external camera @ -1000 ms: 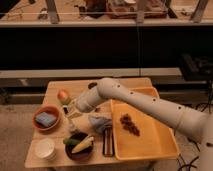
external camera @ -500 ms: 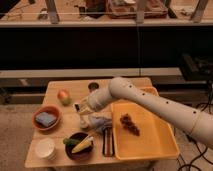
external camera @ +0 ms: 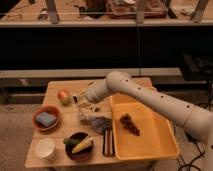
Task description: Wipe table surface with brush
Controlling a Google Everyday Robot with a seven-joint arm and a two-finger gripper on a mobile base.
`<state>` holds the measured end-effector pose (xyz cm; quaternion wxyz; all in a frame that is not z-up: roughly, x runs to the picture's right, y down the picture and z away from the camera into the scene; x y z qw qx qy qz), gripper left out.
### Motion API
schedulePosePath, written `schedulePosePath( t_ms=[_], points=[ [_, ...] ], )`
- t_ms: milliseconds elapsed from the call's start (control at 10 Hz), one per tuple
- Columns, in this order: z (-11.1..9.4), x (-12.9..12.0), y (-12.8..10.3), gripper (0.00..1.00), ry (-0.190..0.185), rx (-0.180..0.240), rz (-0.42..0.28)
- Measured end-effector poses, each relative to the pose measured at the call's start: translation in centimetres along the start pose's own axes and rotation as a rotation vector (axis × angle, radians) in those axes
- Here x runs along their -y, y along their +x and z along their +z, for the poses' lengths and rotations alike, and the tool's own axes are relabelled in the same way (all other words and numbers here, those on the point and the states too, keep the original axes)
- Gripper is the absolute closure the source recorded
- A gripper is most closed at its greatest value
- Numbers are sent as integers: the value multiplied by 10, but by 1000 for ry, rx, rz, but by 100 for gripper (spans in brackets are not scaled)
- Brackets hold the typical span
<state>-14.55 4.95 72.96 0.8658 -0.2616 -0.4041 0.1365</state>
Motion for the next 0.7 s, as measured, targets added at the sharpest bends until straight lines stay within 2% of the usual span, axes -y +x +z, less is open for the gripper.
schedulePosePath(
  t_ms=[300, 400, 600, 700],
  points=[
    [23, 3, -22, 100, -27, 15, -25],
    [31, -2, -28, 100, -49, 22, -38],
    [42, -25, -30, 100, -105, 36, -49],
    [44, -35, -28, 100, -121, 41, -46]
  ],
)
